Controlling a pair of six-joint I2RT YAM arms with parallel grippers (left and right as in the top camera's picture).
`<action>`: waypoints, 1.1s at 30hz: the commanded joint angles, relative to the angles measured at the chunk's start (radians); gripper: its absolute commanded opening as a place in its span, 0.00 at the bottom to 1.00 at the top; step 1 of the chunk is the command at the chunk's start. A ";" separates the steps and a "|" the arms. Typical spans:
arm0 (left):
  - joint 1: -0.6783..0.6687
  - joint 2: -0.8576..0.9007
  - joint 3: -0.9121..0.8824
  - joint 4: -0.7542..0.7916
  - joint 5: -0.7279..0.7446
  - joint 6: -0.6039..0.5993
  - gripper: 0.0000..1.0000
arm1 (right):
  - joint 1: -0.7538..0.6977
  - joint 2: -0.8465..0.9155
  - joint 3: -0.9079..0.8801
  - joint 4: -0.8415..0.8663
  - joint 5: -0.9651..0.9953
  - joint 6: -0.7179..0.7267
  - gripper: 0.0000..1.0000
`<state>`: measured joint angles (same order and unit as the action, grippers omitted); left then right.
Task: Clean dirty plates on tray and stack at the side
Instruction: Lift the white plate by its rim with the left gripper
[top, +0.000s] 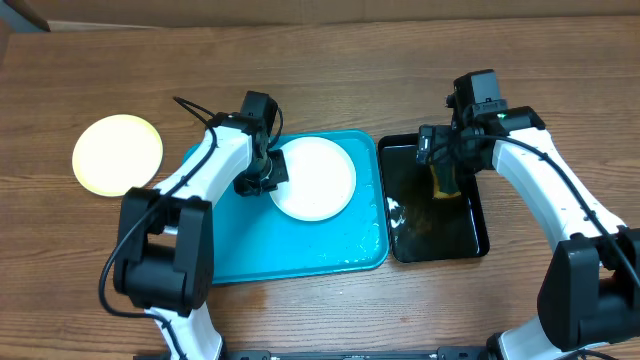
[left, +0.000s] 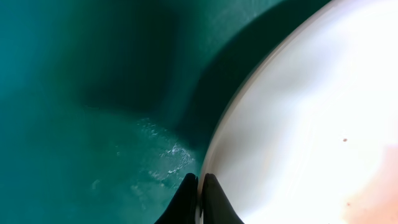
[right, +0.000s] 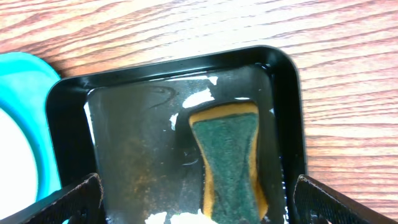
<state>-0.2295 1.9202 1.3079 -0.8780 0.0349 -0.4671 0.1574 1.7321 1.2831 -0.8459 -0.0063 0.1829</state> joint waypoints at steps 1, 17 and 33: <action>0.000 -0.086 -0.009 -0.008 -0.069 0.019 0.04 | -0.025 -0.025 0.021 0.006 0.024 -0.001 1.00; 0.000 -0.153 -0.009 -0.027 -0.072 0.027 0.04 | -0.160 -0.025 0.021 0.006 -0.026 0.006 1.00; -0.005 -0.154 0.180 -0.154 -0.071 0.039 0.04 | -0.161 -0.025 0.021 0.006 0.076 0.006 1.00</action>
<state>-0.2295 1.7950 1.3857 -1.0016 -0.0280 -0.4484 0.0006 1.7321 1.2831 -0.8459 0.0559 0.1833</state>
